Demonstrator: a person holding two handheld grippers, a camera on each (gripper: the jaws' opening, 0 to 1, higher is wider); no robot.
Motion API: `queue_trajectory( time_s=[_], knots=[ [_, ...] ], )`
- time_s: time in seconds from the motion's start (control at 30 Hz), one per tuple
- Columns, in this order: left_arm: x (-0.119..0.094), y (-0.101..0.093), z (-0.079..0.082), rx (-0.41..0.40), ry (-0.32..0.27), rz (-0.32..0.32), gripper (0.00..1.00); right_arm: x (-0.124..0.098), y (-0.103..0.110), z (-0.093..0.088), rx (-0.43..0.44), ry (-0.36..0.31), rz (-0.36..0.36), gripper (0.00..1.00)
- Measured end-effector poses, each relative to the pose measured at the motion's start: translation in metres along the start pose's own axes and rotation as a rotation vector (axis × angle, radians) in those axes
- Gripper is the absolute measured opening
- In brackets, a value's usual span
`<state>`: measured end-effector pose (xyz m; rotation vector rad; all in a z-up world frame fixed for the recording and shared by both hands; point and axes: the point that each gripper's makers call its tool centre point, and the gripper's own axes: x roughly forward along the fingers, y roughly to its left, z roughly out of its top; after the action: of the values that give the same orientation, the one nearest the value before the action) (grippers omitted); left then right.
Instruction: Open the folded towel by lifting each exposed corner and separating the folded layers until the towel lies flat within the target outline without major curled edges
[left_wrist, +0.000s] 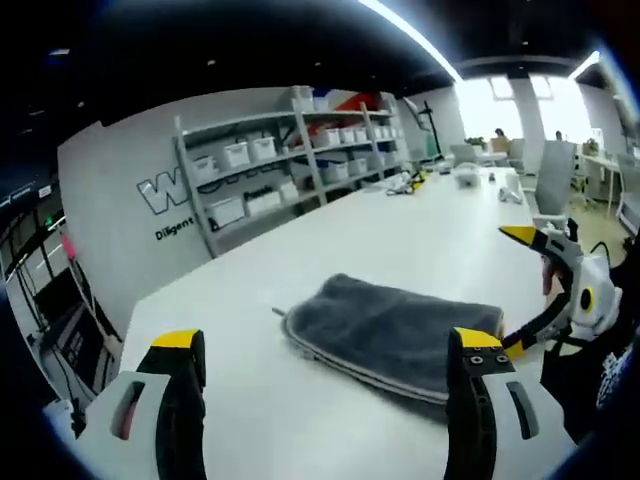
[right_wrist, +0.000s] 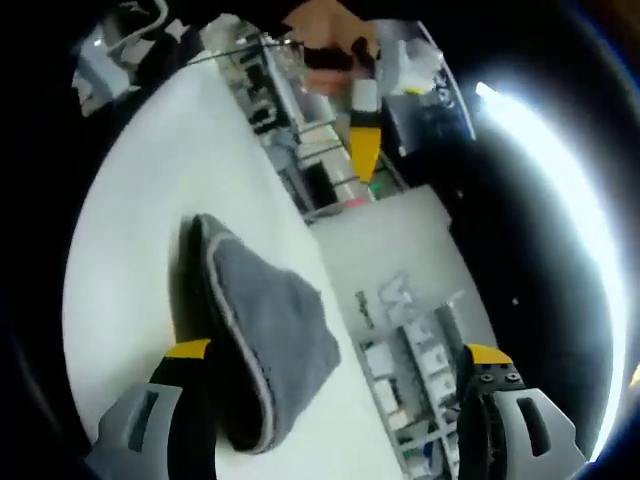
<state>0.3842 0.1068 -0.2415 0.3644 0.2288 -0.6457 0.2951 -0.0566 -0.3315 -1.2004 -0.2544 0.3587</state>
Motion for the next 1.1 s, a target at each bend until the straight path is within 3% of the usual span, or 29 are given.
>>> queue_trajectory(
  time_s=[0.33, 0.57, 0.8, 1.1],
  knots=[
    [0.014, 0.018, 0.005, 0.006, 0.042, 0.006, 0.96, 0.006, 0.006, 0.015, -0.090, -0.041, -0.077, 0.99],
    [0.020, 0.023, 0.000, -0.009, 0.057, 0.013, 0.96, 0.007, 0.016, 0.043, -0.140, -0.122, -0.085, 0.93],
    [0.032, 0.025, 0.005, -0.061, 0.057, -0.033, 0.92, 0.011, 0.027, 0.059, -0.161, -0.161, -0.070, 0.80],
    [0.052, 0.038, 0.013, -0.008, 0.102, -0.040, 0.91, 0.016, 0.040, 0.070, -0.193, -0.175, -0.042, 0.52]
  ],
)
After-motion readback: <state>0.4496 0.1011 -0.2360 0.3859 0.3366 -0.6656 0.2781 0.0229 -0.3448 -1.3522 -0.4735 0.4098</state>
